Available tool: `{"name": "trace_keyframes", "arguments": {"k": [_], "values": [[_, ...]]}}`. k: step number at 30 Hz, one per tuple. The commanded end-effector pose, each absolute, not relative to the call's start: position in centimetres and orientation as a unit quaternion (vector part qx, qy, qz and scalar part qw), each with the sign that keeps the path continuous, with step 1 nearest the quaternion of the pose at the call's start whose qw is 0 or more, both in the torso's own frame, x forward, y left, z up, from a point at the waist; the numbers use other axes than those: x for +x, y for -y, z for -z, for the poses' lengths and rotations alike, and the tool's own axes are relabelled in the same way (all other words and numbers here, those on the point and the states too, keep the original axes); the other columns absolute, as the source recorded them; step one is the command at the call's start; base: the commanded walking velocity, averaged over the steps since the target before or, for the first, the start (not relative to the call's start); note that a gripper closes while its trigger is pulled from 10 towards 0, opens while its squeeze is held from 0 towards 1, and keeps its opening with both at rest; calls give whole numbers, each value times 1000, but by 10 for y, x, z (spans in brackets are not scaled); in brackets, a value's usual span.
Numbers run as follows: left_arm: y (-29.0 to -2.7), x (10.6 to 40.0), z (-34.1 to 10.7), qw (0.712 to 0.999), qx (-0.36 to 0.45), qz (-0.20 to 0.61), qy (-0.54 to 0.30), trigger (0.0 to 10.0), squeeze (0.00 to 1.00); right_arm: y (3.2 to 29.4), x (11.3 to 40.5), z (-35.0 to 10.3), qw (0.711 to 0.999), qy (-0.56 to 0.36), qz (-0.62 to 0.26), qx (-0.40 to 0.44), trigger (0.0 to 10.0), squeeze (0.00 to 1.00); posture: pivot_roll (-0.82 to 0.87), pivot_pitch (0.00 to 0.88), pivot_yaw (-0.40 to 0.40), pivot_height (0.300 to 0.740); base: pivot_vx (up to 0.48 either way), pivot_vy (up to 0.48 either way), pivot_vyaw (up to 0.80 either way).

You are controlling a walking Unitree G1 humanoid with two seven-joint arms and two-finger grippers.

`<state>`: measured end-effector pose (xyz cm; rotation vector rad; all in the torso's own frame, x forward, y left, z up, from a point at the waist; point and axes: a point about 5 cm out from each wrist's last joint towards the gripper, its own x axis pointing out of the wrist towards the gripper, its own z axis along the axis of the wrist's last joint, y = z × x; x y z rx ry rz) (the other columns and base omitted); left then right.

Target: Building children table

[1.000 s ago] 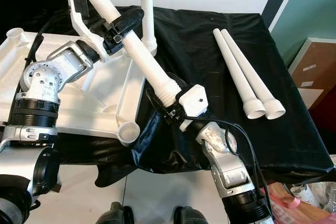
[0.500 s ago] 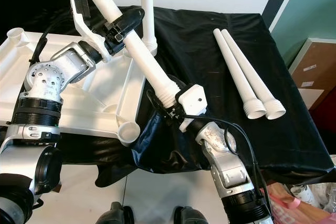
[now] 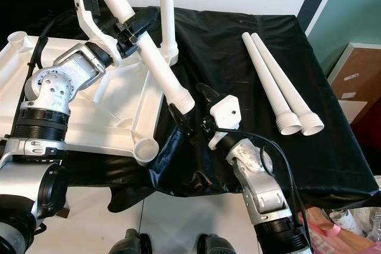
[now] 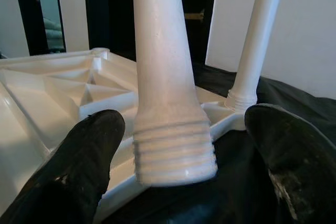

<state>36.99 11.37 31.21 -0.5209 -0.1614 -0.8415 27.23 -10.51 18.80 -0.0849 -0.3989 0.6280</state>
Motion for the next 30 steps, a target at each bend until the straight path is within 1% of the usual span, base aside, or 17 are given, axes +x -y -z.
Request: {"name": "trace_keyframes", "arguments": {"k": [1,2,3,5,9,10,16,17,18,21,28,30], "values": [[-104,359,-328,844,-189,484,132,10000,0,112,272,-184,938,180,-292,-49,10000,1000,-50,126,-33,740,0,0,0],[-104,359,-328,844,-189,484,132,10000,0,112,272,-184,938,180,-292,-49,10000,1000,-50,126,-33,740,0,0,0],[-101,358,-329,854,-161,475,141,10000,0,114,273,-182,941,173,-287,-56,10000,0,-51,126,-34,740,0,0,0],[-93,355,-330,862,-123,466,155,10000,0,115,274,-180,944,161,-280,-65,10000,0,-51,128,-35,740,0,0,0],[-89,353,-329,864,-111,464,159,10000,0,114,275,-180,945,157,-278,-66,10000,0,-50,129,-36,740,0,0,0],[-78,349,-327,866,-85,464,164,10000,0,114,276,-179,947,150,-276,-71,10000,0,-49,131,-36,740,0,0,0],[-68,343,-325,866,-60,465,172,10000,0,113,278,-178,947,146,-274,-78,10000,0,-48,131,-36,740,0,0,0],[-61,340,-325,865,-39,467,178,10000,0,111,281,-180,948,145,-271,-80,10000,0,-47,131,-36,740,0,0,0],[-61,340,-325,865,-39,467,178,10000,0,111,281,-180,948,145,-271,-80,10000,0,-47,131,-36,740,0,0,0],[-43,332,-320,859,-5,477,187,10000,0,106,290,-186,950,147,-263,-82,10000,0,-45,130,-37,740,0,0,0],[-27,323,-315,851,12,488,192,10000,0,101,297,-193,951,149,-255,-85,10000,0,-41,127,-34,740,0,0,0],[-15,317,-312,845,20,498,193,10000,0,95,303,-197,953,151,-249,-89,10000,0,-38,126,-36,740,0,0,0]]}}
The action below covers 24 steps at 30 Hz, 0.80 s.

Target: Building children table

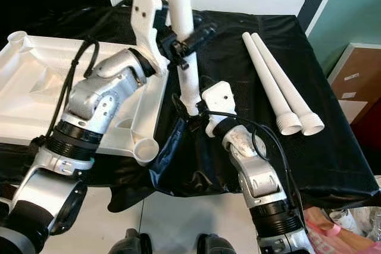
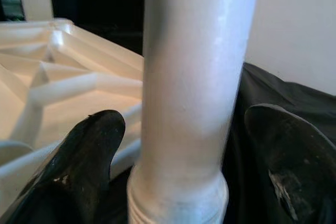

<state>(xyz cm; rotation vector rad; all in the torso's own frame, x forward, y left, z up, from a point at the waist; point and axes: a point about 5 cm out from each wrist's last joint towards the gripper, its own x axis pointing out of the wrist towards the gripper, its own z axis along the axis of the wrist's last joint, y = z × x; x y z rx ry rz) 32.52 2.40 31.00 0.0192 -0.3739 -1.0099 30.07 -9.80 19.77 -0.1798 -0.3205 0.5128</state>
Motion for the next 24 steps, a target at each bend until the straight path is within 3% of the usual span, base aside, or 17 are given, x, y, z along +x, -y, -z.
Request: {"name": "trace_keyframes", "arguments": {"k": [1,14,15,16,18,19,20,24], "values": [[-15,317,-312,845,20,498,193,10000,0,95,303,-197,953,151,-249,-89,10000,0,-38,126,-36,740,0,0,0],[-4,310,-312,837,19,509,200,10000,0,88,309,-199,954,149,-246,-90,10000,0,-33,119,-38,740,0,0,0],[-2,309,-312,835,19,512,202,10000,0,87,310,-198,954,148,-244,-89,9137,0,-33,116,-38,740,0,0,0],[1,307,-312,834,19,513,204,10000,0,87,311,-197,956,144,-239,-86,4706,0,-32,110,-37,740,0,0,0],[2,306,-312,832,20,514,208,10000,0,88,312,-196,959,140,-230,-82,2549,0,-32,109,-36,740,0,0,0],[2,306,-312,832,20,514,208,10000,0,88,312,-196,959,140,-230,-82,2549,0,-32,109,-36,740,0,0,0],[3,305,-312,831,20,515,208,10000,0,88,313,-195,960,140,-227,-81,1412,0,-32,107,-35,740,0,0,0],[3,305,-312,831,20,515,209,10000,0,89,314,-195,962,139,-223,-80,863,0,-32,107,-35,740,0,0,0]]}}
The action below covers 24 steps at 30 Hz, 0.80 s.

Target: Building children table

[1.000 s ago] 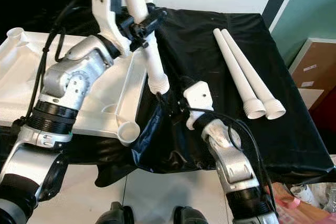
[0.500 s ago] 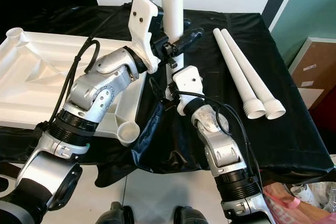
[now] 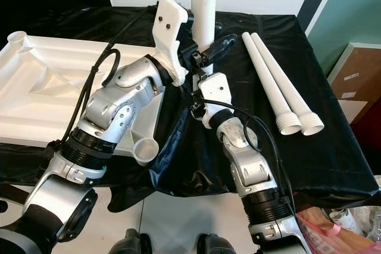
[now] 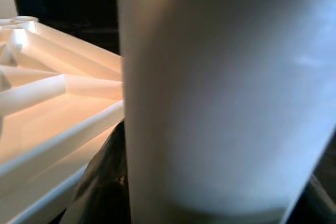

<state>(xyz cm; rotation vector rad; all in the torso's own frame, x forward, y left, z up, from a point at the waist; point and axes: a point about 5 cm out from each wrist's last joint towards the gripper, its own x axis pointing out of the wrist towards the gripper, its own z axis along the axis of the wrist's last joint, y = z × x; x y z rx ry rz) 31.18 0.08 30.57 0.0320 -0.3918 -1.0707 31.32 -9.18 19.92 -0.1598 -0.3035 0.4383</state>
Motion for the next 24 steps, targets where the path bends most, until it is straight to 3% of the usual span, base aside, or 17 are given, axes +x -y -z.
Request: {"name": "trace_keyframes", "arguments": {"k": [1,12,13,24], "values": [[4,304,-312,830,20,516,210,10000,0,89,314,-194,963,137,-219,-77,0,0,-33,105,-35,740,0,0,0],[8,300,-310,822,13,530,209,10000,0,94,317,-192,970,126,-196,-65,196,0,-31,97,-38,740,0,0,0],[8,299,-310,820,3,533,207,10000,1000,98,320,-190,976,116,-172,-57,10000,0,-31,97,-38,740,0,0,0],[4,303,-310,831,-3,516,208,10000,1000,110,326,-186,989,96,-110,-27,10000,0,-29,103,-38,740,0,0,0]]}}
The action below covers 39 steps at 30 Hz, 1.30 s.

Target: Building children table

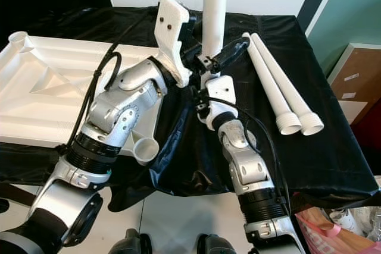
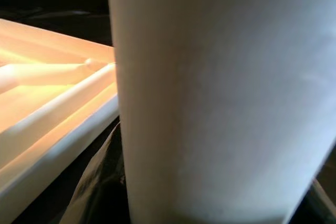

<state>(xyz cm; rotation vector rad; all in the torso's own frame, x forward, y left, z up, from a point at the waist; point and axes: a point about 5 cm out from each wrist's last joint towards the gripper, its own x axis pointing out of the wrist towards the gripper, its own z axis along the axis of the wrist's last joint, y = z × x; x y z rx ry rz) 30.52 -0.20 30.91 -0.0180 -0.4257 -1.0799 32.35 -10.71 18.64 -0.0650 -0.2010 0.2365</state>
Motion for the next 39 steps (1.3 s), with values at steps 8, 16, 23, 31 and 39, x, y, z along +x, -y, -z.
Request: {"name": "trace_keyframes", "arguments": {"k": [8,16,23,31,39], "values": [[-7,315,-308,861,9,461,213,10000,518,125,328,-182,995,84,-47,-5,10000,0,-28,110,-37,740,0,0,0],[-18,323,-300,885,21,417,207,10000,0,130,328,-179,997,80,-23,3,10000,0,-26,123,-34,740,0,0,0],[-33,332,-280,913,22,366,181,10000,0,131,326,-178,996,88,-11,8,10000,0,-20,127,-38,740,0,0,0],[-45,341,-243,946,-2,298,127,10000,0,130,323,-180,993,114,-13,16,10000,0,-17,127,-42,740,0,0,0],[-60,344,-224,959,-10,264,99,10000,0,133,317,-176,992,124,-16,16,10000,0,-19,128,-38,740,0,0,0]]}}
